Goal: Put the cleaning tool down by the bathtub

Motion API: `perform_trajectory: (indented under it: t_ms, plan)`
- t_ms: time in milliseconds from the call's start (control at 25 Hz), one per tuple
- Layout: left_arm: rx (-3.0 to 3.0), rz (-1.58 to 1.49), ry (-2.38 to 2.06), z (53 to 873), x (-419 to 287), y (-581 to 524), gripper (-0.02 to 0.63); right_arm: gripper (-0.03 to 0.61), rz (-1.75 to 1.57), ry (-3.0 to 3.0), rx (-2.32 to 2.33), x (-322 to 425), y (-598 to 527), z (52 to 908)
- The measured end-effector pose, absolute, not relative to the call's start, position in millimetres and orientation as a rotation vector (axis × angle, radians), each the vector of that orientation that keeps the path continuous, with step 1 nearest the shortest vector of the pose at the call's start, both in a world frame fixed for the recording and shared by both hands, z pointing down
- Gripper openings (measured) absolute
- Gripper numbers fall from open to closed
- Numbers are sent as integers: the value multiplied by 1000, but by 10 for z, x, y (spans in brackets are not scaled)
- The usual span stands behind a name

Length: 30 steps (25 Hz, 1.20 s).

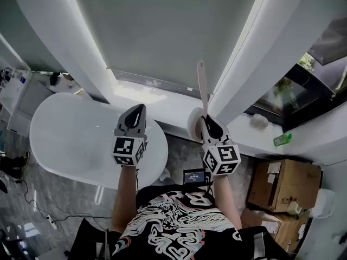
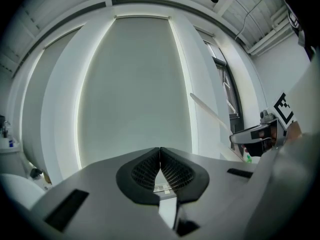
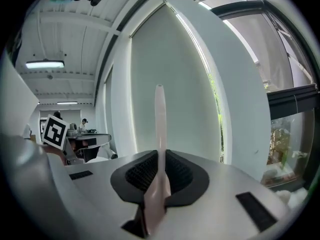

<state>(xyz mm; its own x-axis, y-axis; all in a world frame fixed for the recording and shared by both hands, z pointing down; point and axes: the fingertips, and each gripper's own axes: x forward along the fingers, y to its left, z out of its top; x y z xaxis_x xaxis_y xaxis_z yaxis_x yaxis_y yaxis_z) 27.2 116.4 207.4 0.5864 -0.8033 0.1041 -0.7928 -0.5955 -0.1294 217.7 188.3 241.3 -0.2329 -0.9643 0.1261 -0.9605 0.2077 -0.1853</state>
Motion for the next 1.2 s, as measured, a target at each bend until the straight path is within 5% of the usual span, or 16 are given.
perform_trajectory:
  t_ms: [1200]
  plan:
    - [-2737,-202,1454,2197,-280,189,17,64,-241,2450,-2031,1810,894,2403]
